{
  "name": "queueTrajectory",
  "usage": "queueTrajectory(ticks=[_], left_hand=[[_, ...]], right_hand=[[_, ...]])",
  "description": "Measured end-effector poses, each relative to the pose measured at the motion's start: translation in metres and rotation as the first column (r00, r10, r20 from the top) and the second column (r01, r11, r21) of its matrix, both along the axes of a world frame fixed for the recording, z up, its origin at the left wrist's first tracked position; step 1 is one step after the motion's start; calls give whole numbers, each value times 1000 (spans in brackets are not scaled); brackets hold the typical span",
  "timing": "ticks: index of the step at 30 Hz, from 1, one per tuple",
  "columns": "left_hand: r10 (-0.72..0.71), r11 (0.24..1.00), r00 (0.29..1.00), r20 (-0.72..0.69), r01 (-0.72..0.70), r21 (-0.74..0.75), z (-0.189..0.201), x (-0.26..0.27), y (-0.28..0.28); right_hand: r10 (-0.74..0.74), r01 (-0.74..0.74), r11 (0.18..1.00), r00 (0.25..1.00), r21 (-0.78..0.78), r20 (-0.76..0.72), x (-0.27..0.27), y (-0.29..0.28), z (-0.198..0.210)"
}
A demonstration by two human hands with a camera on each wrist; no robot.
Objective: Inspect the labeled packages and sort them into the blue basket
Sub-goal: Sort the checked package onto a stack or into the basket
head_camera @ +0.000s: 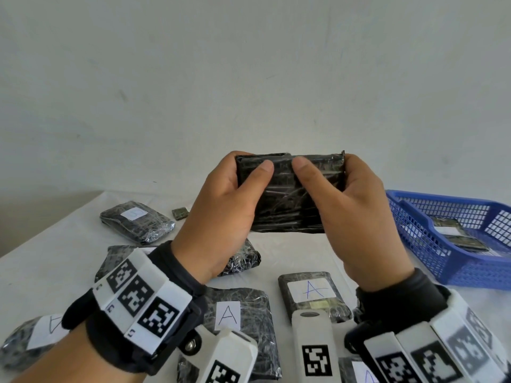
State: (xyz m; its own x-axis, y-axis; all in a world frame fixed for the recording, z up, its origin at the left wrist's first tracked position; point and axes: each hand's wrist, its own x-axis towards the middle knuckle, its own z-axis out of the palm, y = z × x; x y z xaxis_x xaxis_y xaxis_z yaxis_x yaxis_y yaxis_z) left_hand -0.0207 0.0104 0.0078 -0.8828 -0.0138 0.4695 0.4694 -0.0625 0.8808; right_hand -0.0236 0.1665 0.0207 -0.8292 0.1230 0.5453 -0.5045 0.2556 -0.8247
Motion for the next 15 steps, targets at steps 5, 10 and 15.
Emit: queueTrajectory(ticks=[5, 10, 15], left_hand=[[1, 999, 1000, 23, -2, 50, 2, -1, -1], [-32, 990, 997, 71, 22, 136, 2, -4, -3], [-52, 996, 994, 101, 43, 81, 1, -3, -1]], right_hand=[[-9, 9, 1000, 999, -11, 33, 2, 1, 2], [-34, 35, 998, 999, -55, 15, -1, 3, 1], [-56, 59, 979, 998, -196, 18, -5, 3, 1]])
